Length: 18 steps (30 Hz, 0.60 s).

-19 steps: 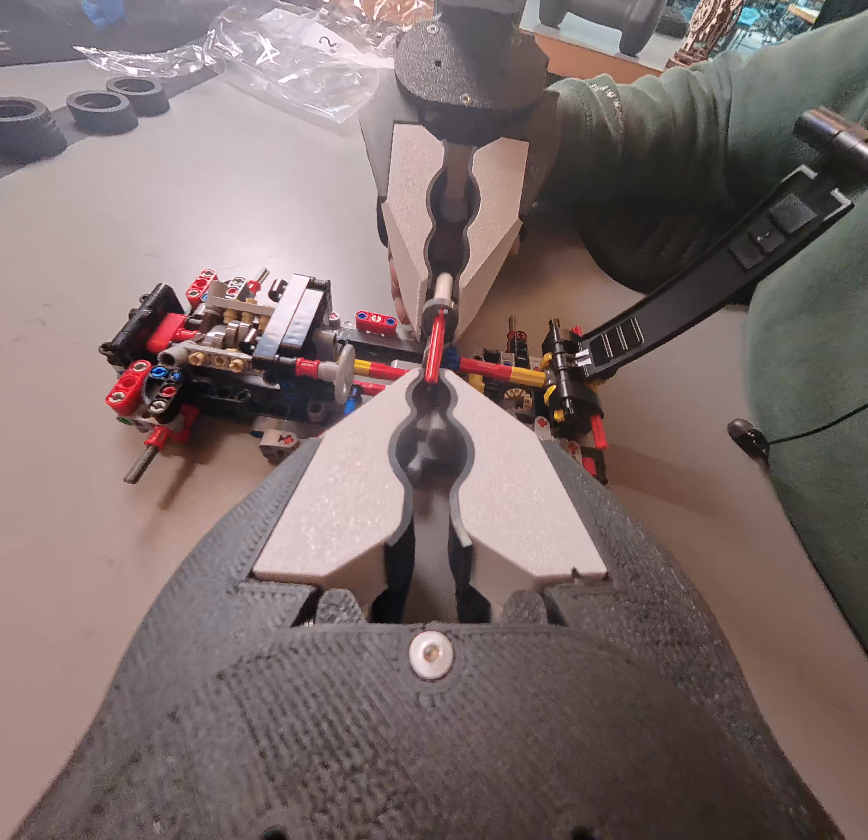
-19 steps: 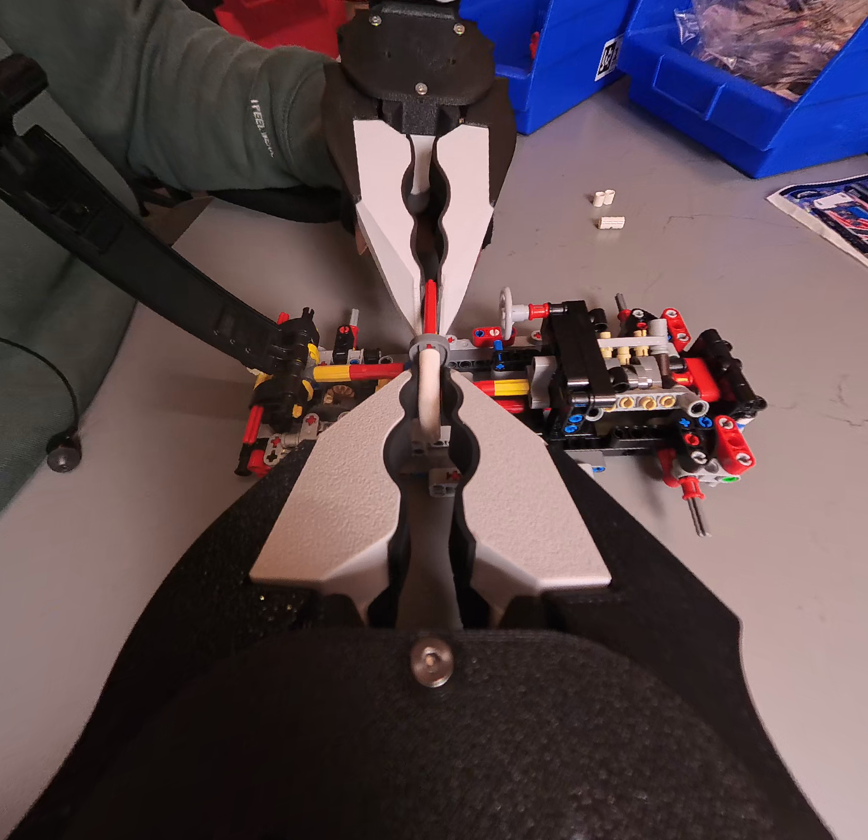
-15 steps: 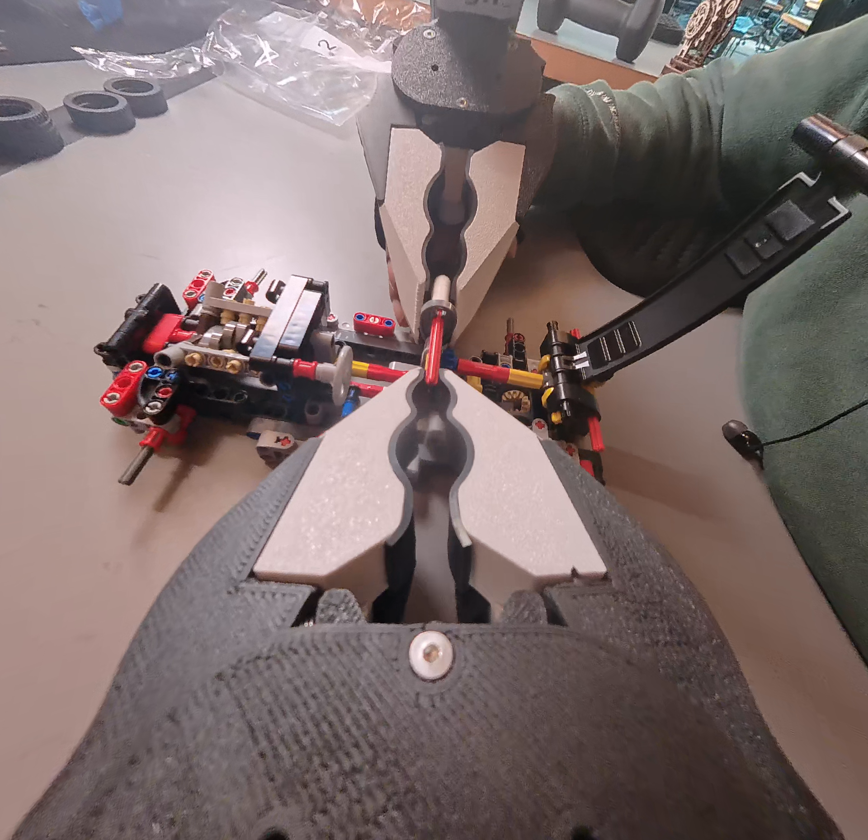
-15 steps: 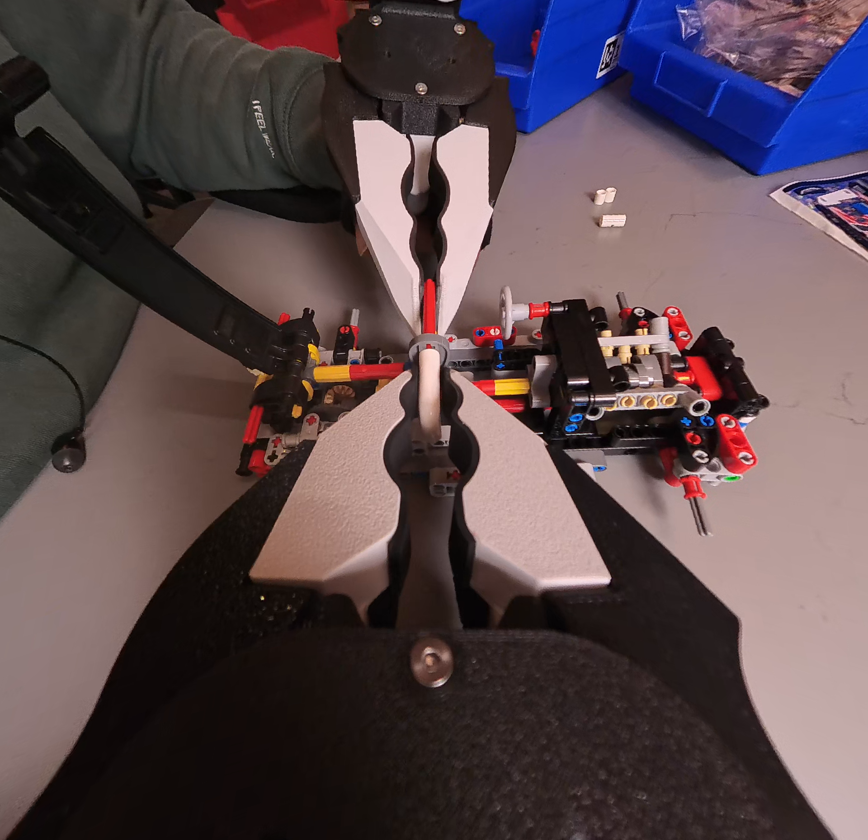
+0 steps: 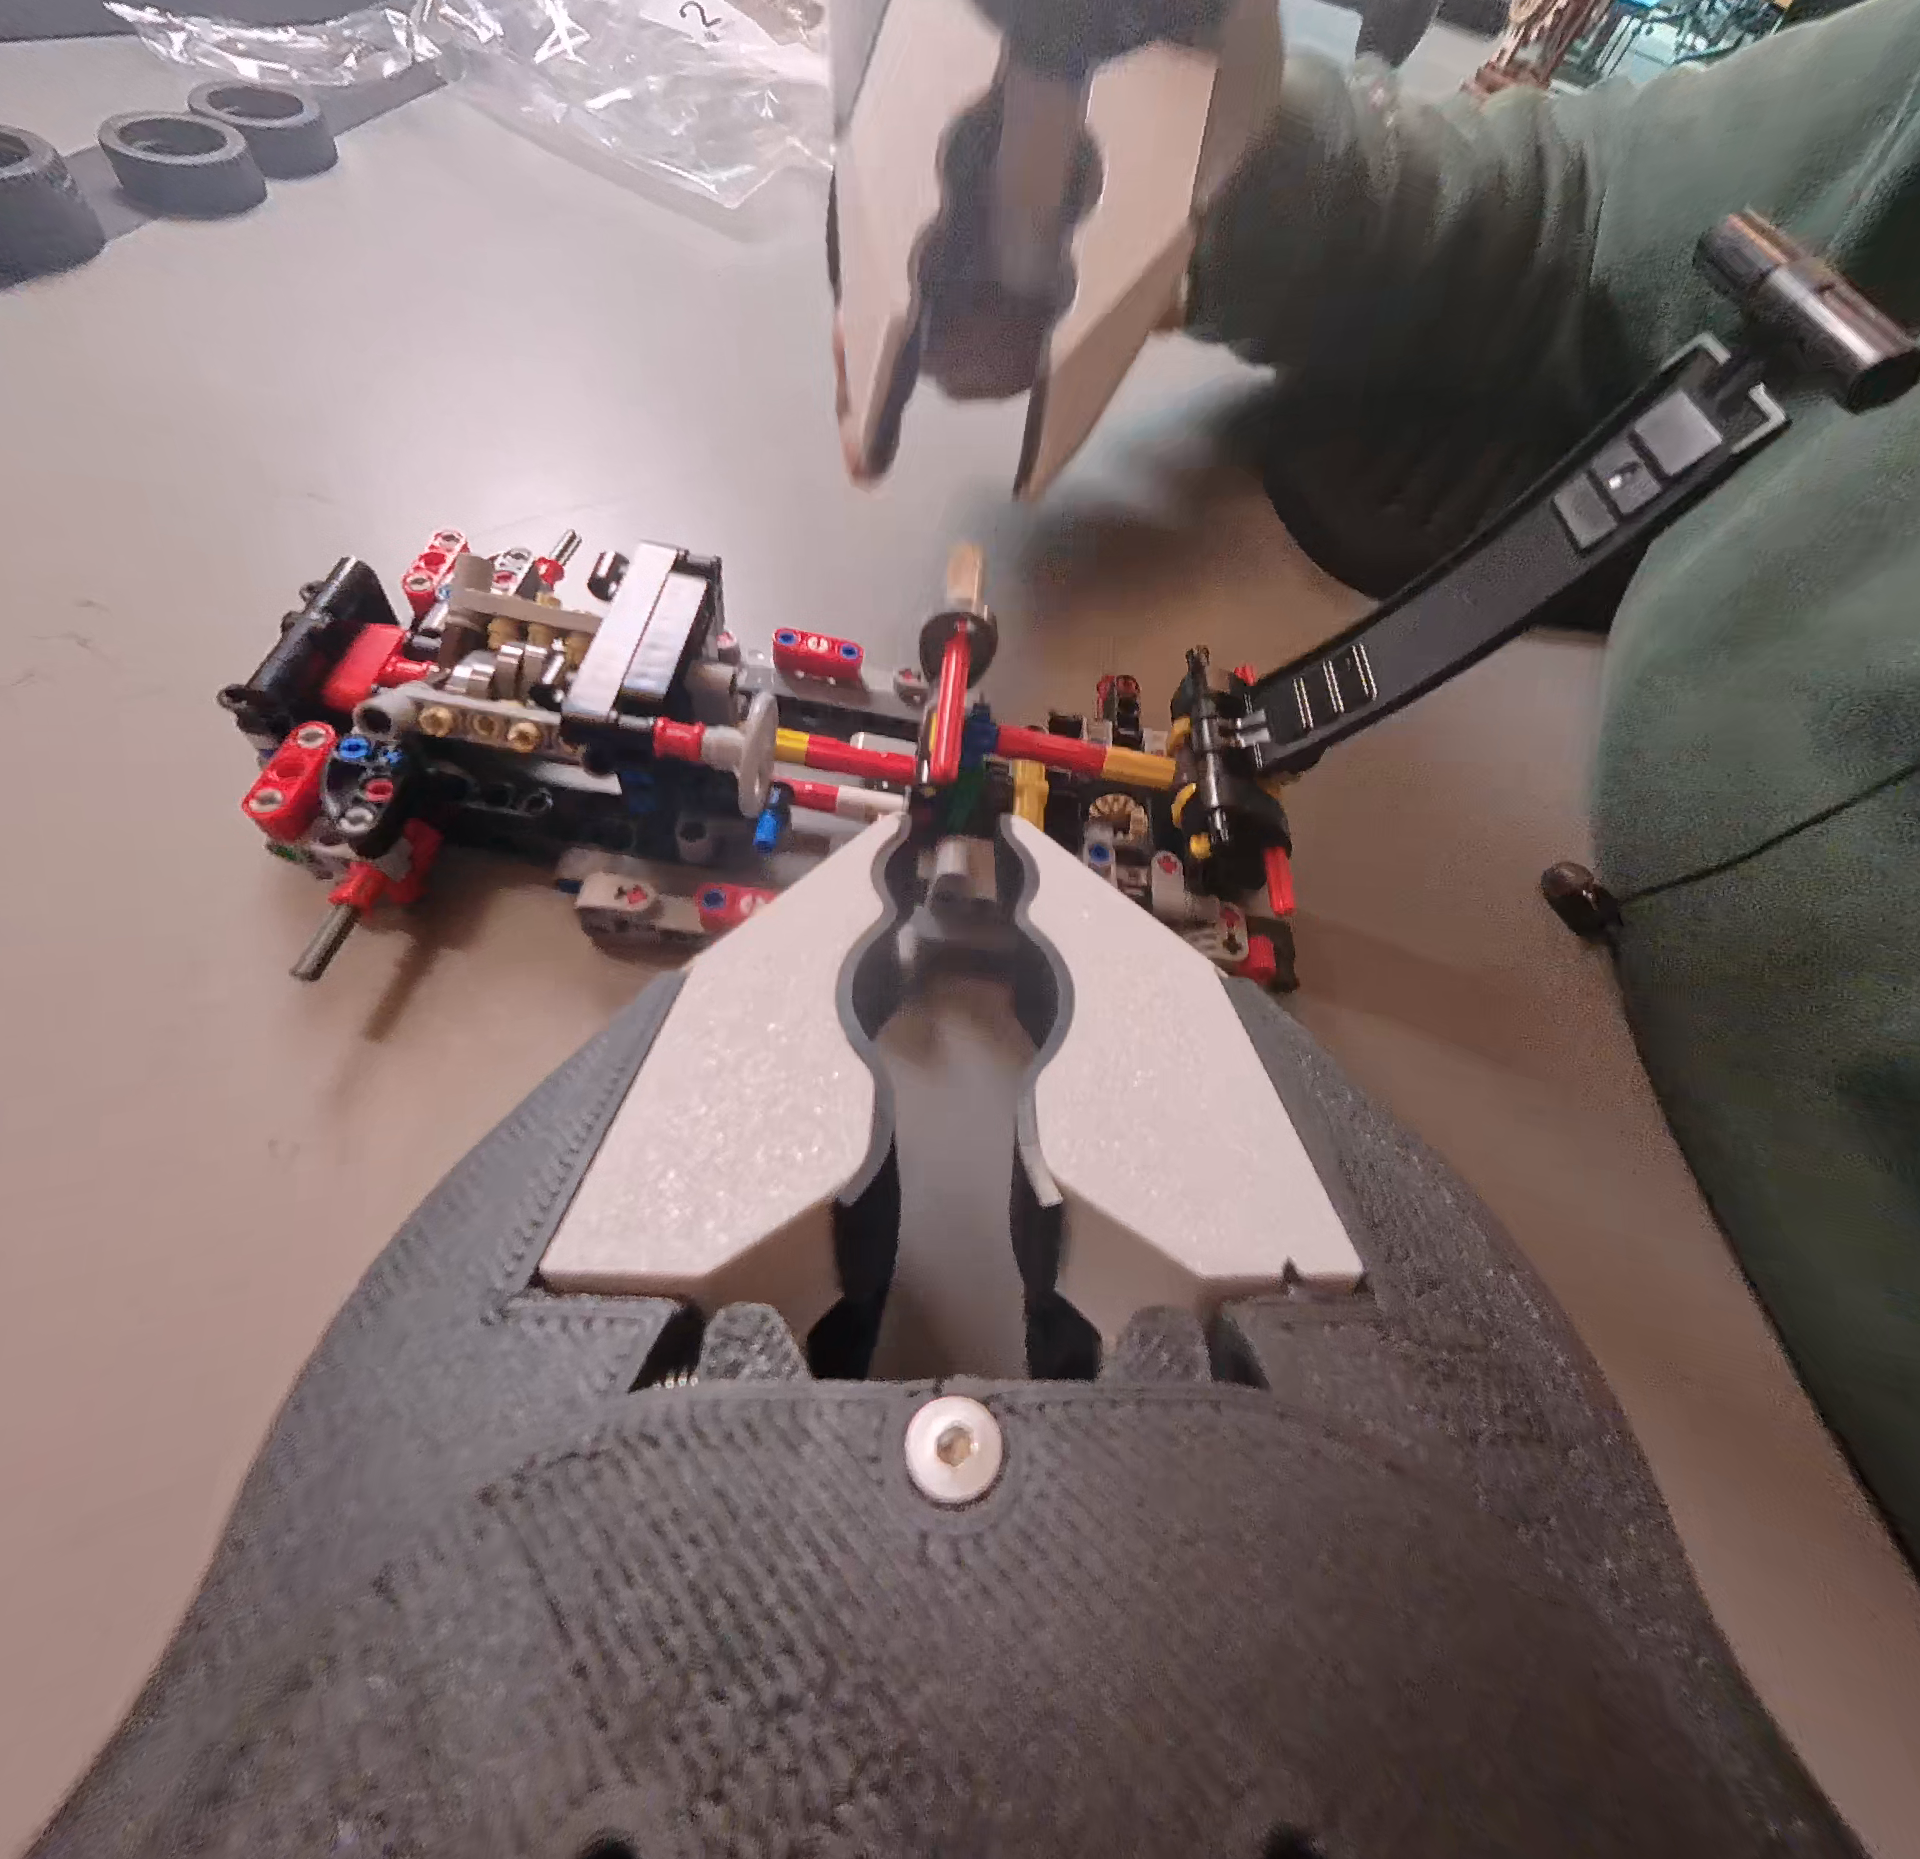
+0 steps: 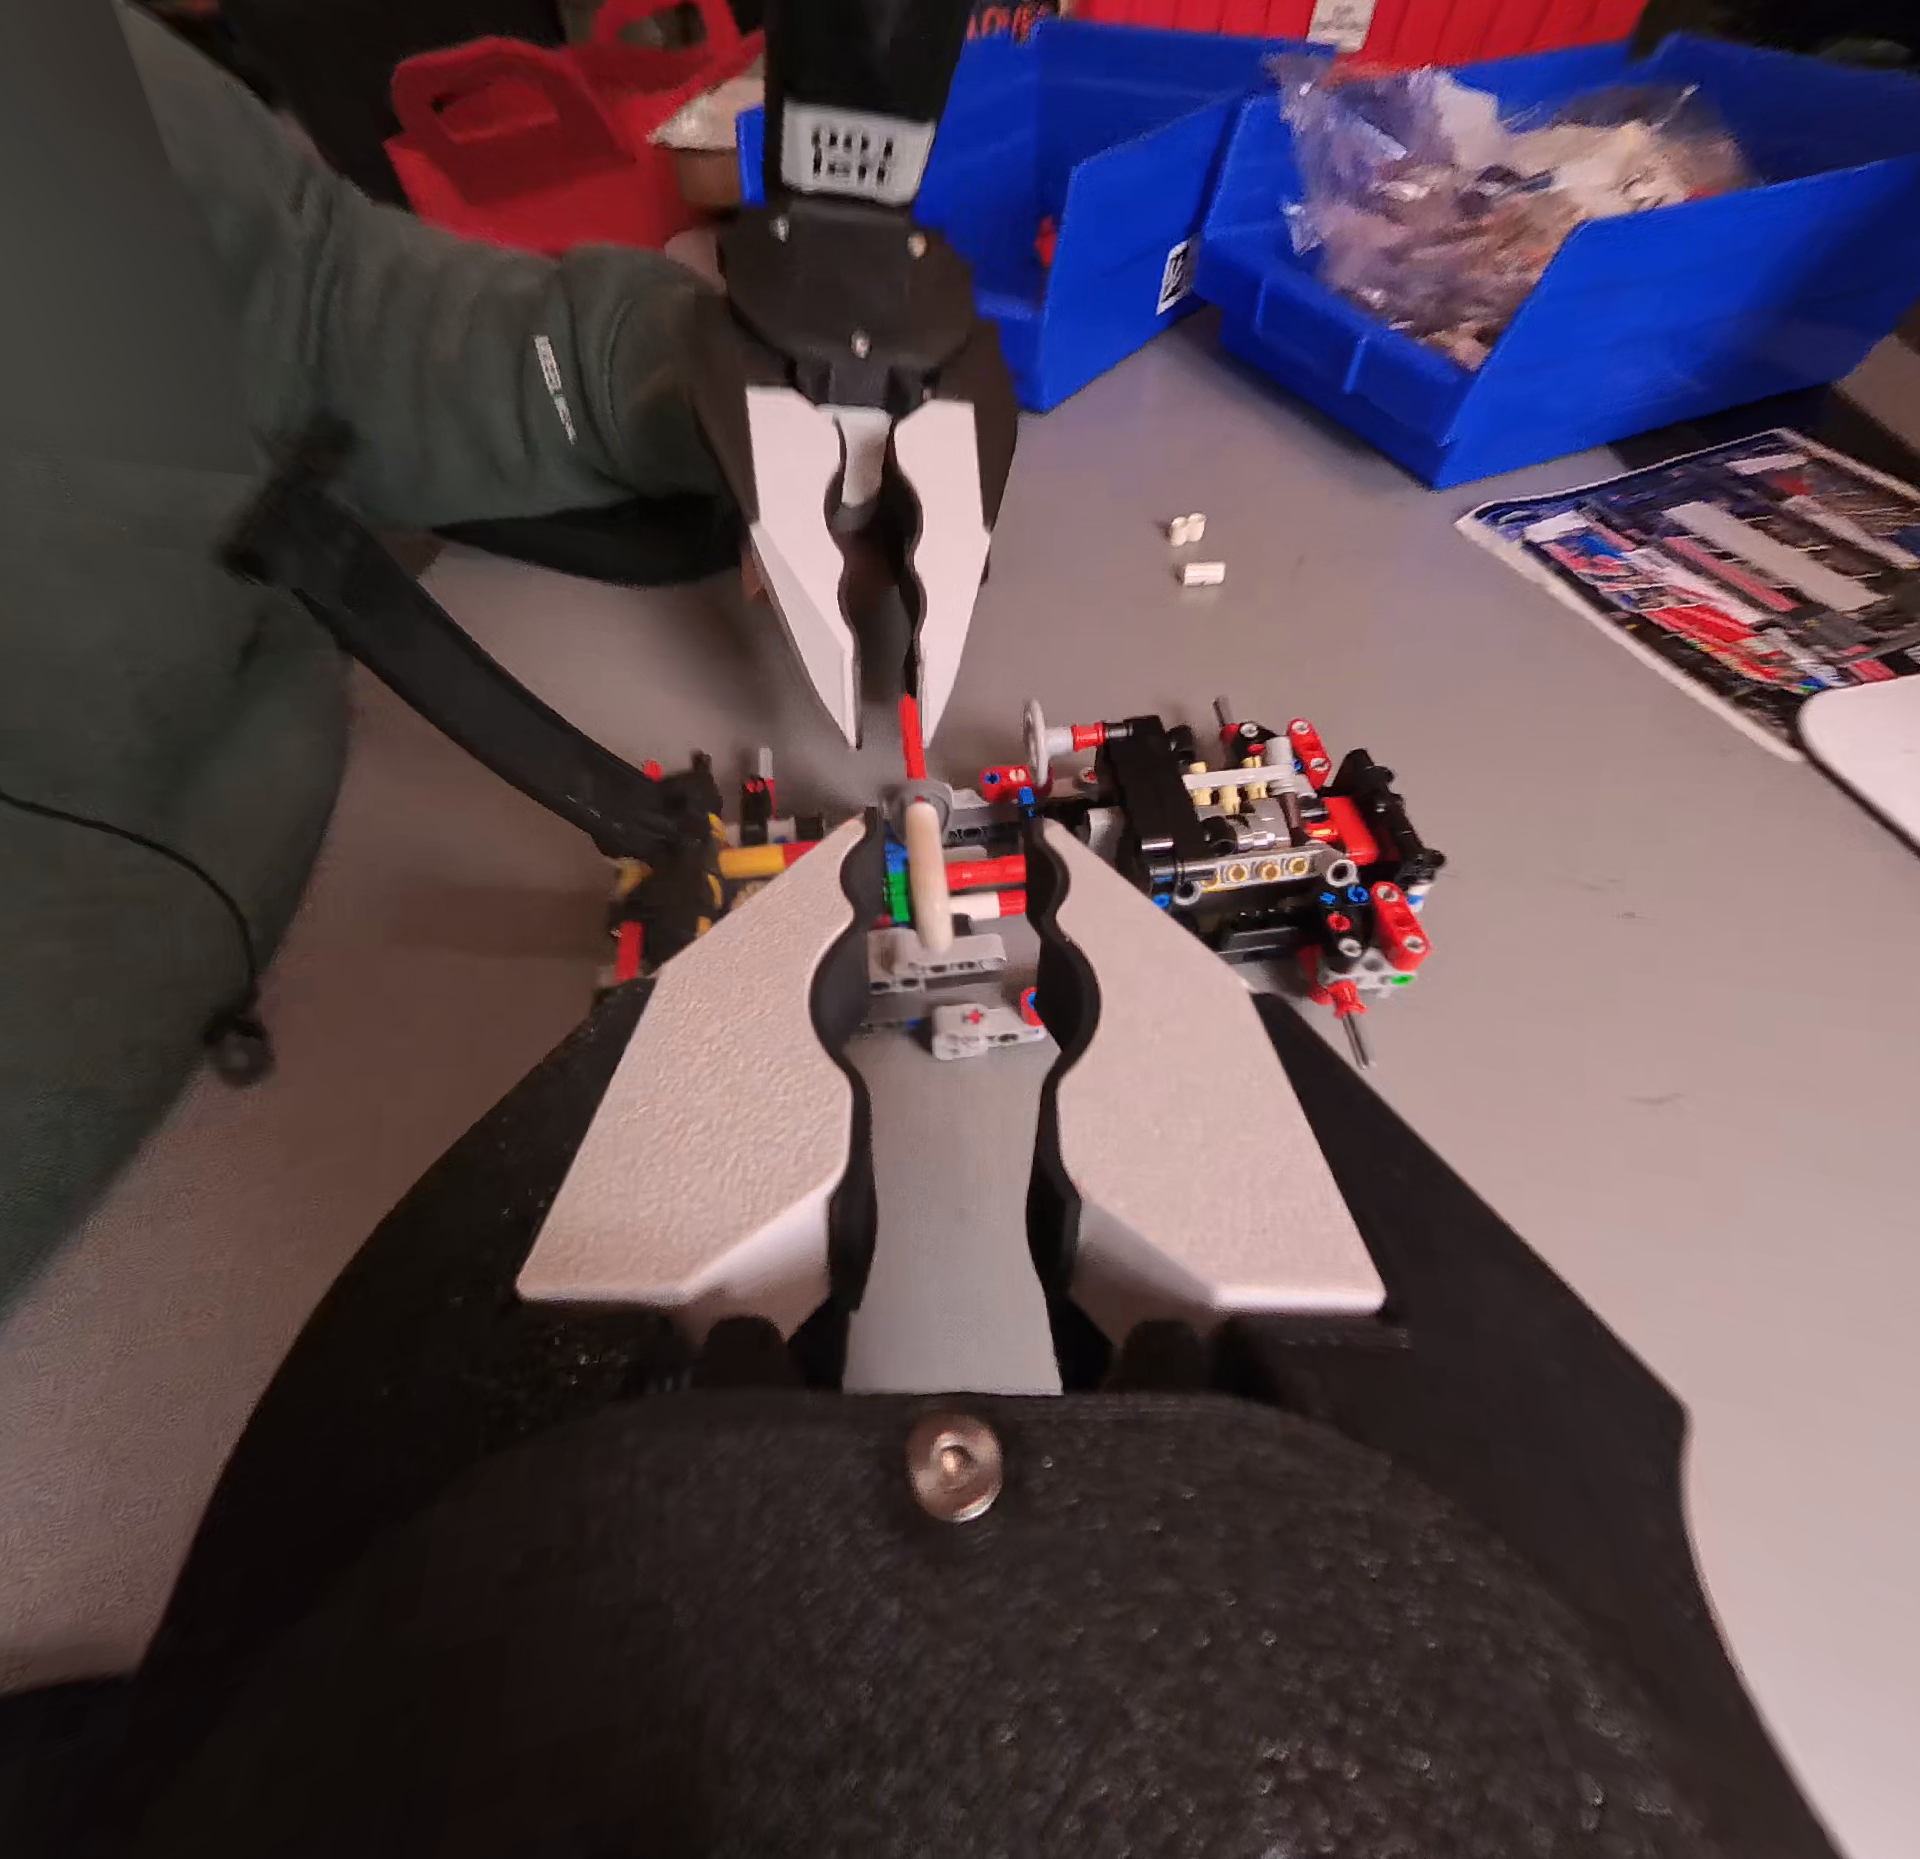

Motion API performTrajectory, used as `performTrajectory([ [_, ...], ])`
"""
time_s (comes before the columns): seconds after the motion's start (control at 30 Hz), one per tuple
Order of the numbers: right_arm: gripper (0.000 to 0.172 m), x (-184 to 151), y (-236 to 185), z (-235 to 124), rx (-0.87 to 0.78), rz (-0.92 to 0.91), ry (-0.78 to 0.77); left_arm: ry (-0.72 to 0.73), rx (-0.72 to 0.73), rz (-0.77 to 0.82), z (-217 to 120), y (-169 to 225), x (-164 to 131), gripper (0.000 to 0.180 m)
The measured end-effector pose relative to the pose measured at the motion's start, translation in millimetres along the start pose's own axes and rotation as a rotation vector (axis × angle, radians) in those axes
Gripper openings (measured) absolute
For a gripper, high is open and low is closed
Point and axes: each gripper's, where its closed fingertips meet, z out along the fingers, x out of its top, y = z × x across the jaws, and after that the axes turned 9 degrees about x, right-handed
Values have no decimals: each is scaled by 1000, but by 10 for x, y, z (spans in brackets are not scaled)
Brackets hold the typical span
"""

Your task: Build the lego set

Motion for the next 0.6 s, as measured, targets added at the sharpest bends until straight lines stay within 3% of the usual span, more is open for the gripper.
performTrajectory([
  [0.1,34,206,-370,-145,32,43,32,-33,8,26,-76,30,-116,13],
  [0.23,47,86,-804,-14,-9,60,-45,-24,-4,59,-141,80,-106,14],
  [0.33,49,-27,-861,186,-101,112,-46,-26,-21,88,-151,139,-75,15],
  [0.43,44,-101,-797,393,-164,132,-48,-49,-5,138,-127,179,-113,16],
  [0.5,15,-162,-730,481,-200,63,-114,-58,10,155,-117,181,-149,16],
  [0.6,1,-150,-651,422,-198,-3,-168,-37,48,153,-146,152,-140,15],
])
